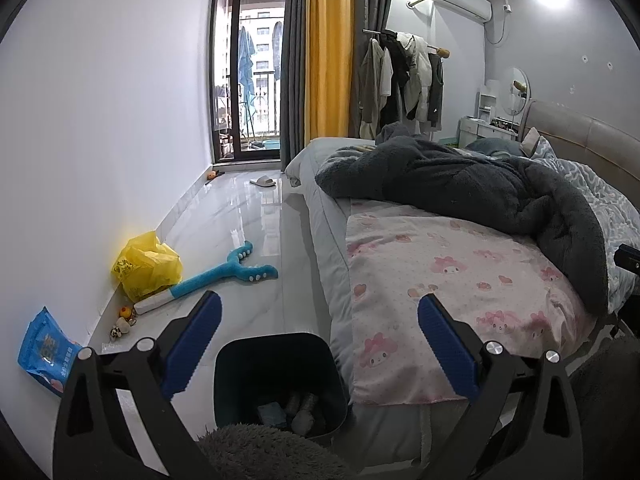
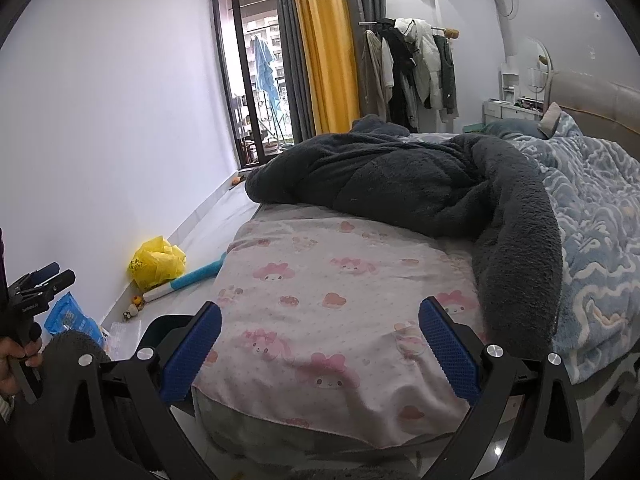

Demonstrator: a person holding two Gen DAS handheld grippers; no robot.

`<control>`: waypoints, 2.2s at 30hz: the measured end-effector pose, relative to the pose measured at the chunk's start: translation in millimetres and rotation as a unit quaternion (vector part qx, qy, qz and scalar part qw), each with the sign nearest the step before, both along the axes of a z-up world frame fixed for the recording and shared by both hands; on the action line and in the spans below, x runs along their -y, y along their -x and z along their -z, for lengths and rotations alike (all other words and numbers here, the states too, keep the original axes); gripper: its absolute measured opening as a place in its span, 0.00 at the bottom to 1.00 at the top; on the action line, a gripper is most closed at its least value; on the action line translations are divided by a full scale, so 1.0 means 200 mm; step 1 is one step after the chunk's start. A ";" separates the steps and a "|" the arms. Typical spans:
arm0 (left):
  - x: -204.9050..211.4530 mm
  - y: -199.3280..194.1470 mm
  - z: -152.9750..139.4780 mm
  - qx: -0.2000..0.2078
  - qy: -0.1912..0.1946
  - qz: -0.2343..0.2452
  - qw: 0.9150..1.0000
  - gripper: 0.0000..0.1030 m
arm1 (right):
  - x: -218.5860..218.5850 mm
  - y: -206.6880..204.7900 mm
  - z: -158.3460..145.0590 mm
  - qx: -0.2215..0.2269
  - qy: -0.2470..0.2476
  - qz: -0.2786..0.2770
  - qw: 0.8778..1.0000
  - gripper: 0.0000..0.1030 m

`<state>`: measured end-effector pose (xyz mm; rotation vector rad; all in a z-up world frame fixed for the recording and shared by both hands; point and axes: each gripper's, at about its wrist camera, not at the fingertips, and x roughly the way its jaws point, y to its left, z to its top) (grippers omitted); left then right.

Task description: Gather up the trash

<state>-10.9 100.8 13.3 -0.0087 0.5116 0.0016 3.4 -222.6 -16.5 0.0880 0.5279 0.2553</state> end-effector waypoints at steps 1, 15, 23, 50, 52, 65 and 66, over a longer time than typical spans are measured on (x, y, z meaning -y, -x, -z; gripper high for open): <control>0.00 0.00 0.00 0.000 0.000 0.000 1.000 0.97 | 0.00 0.00 0.00 0.000 -0.001 0.000 1.000 0.97; 0.00 0.00 0.00 0.000 0.000 0.000 1.000 0.97 | 0.01 0.00 0.00 0.000 -0.004 0.002 1.000 0.97; 0.00 0.00 0.00 0.000 0.000 0.000 1.000 0.97 | 0.02 0.00 0.00 0.000 -0.003 0.002 1.000 0.97; 0.01 0.00 0.00 0.000 0.000 0.000 1.000 0.97 | 0.02 0.00 0.00 -0.001 -0.003 0.001 1.000 0.97; 0.00 0.00 0.00 0.001 0.000 0.000 1.000 0.97 | 0.02 -0.01 0.00 -0.001 -0.004 0.001 1.000 0.97; 0.00 0.00 0.01 0.000 0.001 -0.001 1.000 0.97 | 0.03 0.00 0.00 -0.002 -0.004 0.002 1.000 0.97; 0.00 0.00 0.01 -0.002 0.002 -0.003 1.000 0.97 | 0.03 0.00 0.00 -0.002 -0.004 0.002 1.000 0.97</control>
